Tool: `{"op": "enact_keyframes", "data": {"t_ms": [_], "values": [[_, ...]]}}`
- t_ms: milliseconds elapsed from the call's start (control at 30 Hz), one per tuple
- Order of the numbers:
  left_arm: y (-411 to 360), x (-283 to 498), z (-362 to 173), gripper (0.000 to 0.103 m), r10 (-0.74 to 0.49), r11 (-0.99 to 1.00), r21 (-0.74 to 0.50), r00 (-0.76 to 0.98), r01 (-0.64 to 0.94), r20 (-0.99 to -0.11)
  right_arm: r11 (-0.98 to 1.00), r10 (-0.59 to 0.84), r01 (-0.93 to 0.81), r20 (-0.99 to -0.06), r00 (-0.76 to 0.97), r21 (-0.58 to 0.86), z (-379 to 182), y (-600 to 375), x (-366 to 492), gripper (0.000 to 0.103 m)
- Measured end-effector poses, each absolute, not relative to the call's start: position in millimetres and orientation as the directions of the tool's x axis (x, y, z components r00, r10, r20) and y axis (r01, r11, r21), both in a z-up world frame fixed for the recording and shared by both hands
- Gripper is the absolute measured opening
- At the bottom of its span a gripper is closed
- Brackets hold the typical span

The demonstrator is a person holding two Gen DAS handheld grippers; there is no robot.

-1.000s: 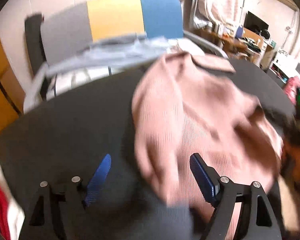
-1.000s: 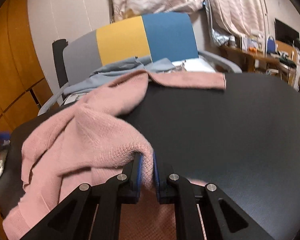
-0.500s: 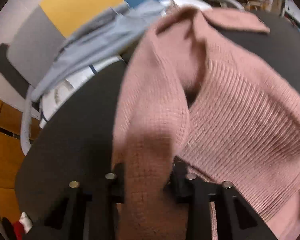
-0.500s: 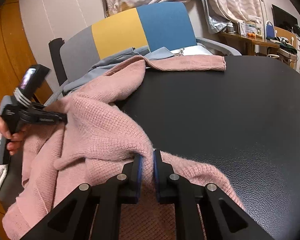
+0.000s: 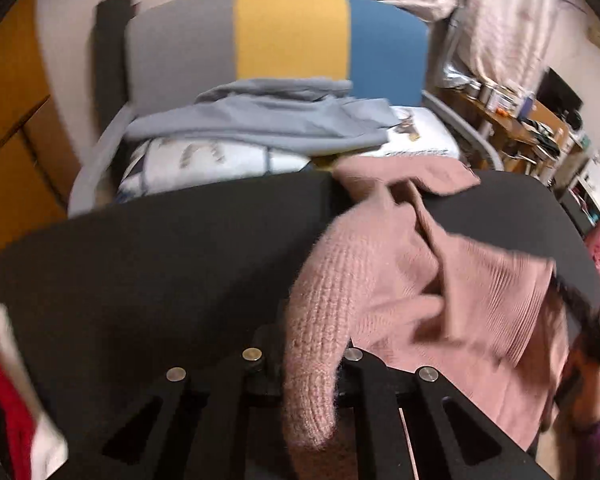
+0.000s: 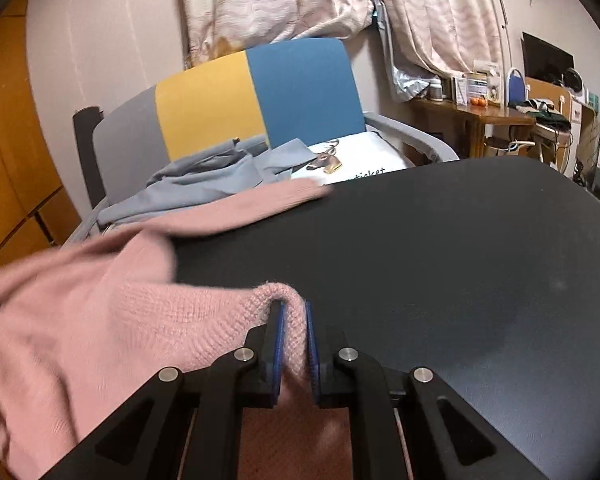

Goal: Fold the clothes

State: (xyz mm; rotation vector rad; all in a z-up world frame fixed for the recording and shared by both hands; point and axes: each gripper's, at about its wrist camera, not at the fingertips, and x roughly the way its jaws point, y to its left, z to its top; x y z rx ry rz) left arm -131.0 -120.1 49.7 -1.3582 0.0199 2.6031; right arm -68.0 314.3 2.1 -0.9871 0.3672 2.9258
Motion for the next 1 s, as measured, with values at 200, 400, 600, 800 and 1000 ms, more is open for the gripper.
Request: {"op": "enact_keyframes", "data": {"t_ms": [200, 400, 600, 800, 1000], "values": [[-148.4, -54.5, -5.0, 0.01, 0.133, -0.99, -0.092, -0.496, -0.107, -0.858, -0.973, -0.022, -0.131, -0.641, -0.767, 0.191, -9.2, 324.4, -115.8, 0.004], [-165.9, 16.1, -58.5, 0.011, 0.11, -0.994, -0.099, -0.43, -0.048, -0.896, -0.986, -0.093, -0.033, -0.699, -0.709, 0.164, -17.2, 298.8, -155.7, 0.01], [-163.7, 33.5, -53.3, 0.043, 0.028, -0.999, -0.016, -0.483, -0.03, -0.875, -0.964, -0.207, 0.026, -0.686, -0.698, 0.264, 10.6, 291.0, -100.4, 0.028], [-175.6, 27.8, -9.3, 0.068, -0.049, -0.999, 0.039, -0.634, 0.031, -0.772, -0.992, -0.063, -0.049, -0.797, -0.601, 0.116, -1.5, 322.4, -9.8, 0.031], [-134.8, -12.7, 4.8, 0.077, -0.044, -0.977, 0.182, -0.718, -0.116, -0.695, -0.978, -0.018, -0.171, -0.872, -0.489, 0.116, -25.4, 366.5, 47.2, 0.033]]}}
